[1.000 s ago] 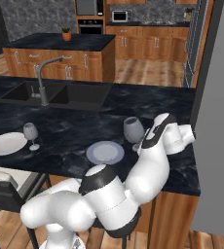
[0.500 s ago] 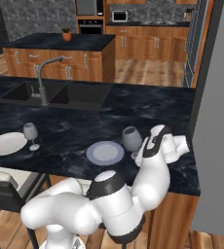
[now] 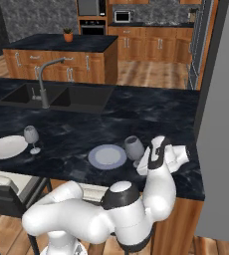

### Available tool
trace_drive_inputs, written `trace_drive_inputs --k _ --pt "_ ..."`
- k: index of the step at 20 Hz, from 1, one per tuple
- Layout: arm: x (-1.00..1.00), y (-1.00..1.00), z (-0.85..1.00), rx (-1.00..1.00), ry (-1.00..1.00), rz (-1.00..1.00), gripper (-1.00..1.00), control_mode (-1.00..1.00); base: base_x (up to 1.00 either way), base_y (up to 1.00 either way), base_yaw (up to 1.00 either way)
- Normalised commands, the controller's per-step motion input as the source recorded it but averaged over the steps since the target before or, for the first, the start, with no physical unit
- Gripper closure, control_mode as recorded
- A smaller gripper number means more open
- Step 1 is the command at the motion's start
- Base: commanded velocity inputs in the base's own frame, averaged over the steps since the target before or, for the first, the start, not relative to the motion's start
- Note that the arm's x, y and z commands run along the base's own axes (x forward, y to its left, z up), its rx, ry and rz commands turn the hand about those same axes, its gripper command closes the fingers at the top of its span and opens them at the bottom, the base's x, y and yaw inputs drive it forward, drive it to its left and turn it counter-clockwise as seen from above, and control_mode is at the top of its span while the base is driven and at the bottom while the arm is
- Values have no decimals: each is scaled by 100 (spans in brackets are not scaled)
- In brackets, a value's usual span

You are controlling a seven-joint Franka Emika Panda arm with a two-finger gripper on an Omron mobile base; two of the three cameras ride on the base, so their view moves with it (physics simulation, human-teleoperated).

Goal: Retrieve the wine glasses from the counter and place one next to each plate.

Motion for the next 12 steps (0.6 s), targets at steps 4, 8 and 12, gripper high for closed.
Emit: trace_drive_inputs --k 4,8,12 --pt "21 0 -38 0 0 0 100 -100 0 0 0" --pt "16 0 -36 0 0 0 100 -100 0 0 0" --pt "17 -1 -46 0 0 1 -100 -100 0 0 0"
